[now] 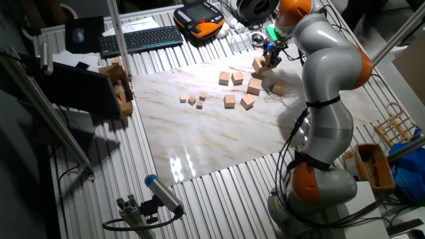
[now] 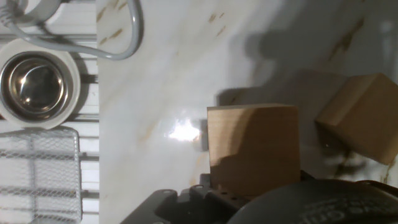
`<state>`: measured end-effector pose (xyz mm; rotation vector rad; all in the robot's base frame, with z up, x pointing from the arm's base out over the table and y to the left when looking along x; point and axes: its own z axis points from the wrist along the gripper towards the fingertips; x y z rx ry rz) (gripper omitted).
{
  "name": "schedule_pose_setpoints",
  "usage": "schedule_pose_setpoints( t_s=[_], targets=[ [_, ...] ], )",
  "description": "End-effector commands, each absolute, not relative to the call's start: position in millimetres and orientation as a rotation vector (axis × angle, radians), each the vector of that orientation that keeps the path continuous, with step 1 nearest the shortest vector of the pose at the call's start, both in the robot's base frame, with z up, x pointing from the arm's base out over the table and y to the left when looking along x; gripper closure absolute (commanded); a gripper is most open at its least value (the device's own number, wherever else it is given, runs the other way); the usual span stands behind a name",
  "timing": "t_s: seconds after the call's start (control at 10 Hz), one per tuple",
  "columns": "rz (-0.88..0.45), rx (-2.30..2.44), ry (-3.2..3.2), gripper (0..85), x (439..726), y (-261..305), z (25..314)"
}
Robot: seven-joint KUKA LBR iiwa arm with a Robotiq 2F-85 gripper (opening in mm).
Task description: Stack the blocks into a cross shape
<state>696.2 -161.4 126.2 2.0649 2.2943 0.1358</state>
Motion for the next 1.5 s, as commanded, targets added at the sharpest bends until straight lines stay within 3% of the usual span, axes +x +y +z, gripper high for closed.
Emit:
schedule_pose_setpoints(
  t_s=[0.0, 0.5, 1.4],
  targets=[
    [0.141, 2.059, 2.301, 85.0, 696, -161, 126],
    [0.018, 2.130, 2.277, 85.0, 675, -184, 144],
    [0.068, 2.150, 2.276, 85.0, 633, -215, 148]
  ],
)
